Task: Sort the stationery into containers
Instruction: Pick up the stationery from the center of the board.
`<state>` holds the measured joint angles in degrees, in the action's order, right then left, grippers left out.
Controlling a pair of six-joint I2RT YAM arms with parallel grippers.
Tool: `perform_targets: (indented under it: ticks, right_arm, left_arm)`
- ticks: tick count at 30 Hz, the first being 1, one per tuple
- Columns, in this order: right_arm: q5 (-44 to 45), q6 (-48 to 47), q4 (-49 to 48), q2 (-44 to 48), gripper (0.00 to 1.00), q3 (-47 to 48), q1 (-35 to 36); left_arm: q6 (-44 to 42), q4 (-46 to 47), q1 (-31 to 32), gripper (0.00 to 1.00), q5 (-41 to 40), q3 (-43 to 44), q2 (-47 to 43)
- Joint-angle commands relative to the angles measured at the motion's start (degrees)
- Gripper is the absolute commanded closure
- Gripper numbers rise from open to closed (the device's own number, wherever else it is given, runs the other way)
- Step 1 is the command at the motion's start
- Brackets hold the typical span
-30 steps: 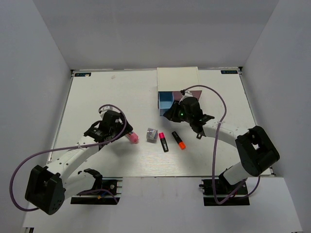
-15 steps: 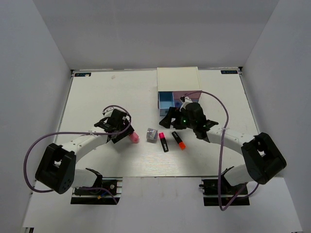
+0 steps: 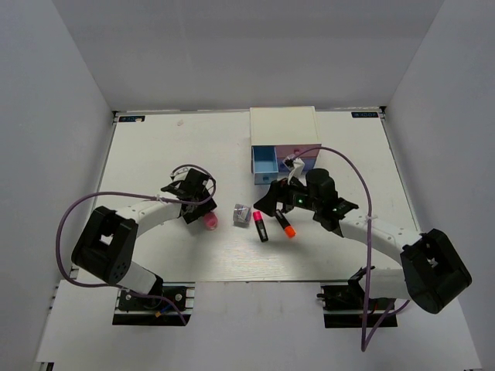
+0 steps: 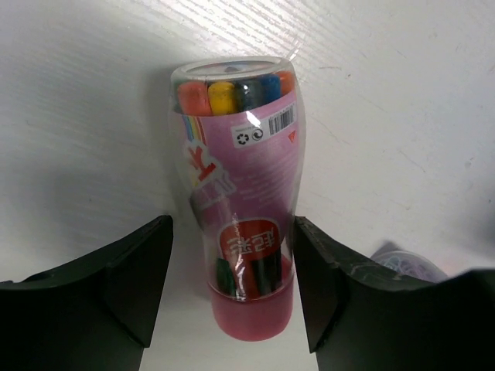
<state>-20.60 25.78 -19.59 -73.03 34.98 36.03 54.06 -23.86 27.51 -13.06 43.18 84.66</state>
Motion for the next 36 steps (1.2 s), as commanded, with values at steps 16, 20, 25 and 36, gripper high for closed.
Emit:
perform_targets:
  ticks: [16, 20, 25, 36]
  right_arm:
    - [-22.73, -27.34, 3.5, 4.48, 0.1, -0.88, -1.4]
    - [-22.47, -29.81, 4.74, 4.83, 0.1, -1.23, -1.93]
    - [-21.5, -32.63, 6.32, 5.27, 0.1, -0.97, -2.54]
    - [-20.18, -37.38, 8.96, 7.91, 0.1, -2.81, -3.25]
  left_arm:
    - [-2.99, 1.53, 0.09, 0.62, 0.93, -0.11, -3.44]
    - [-3.0, 2.68, 0.09, 0.7, 1.45, -1.86, -5.38]
    - [-5.71, 6.09, 0.09, 0.81, 4.88, -1.87, -9.77]
    - [-20.39, 18.93, 0.09, 0.84, 20.08, 6.02, -17.18]
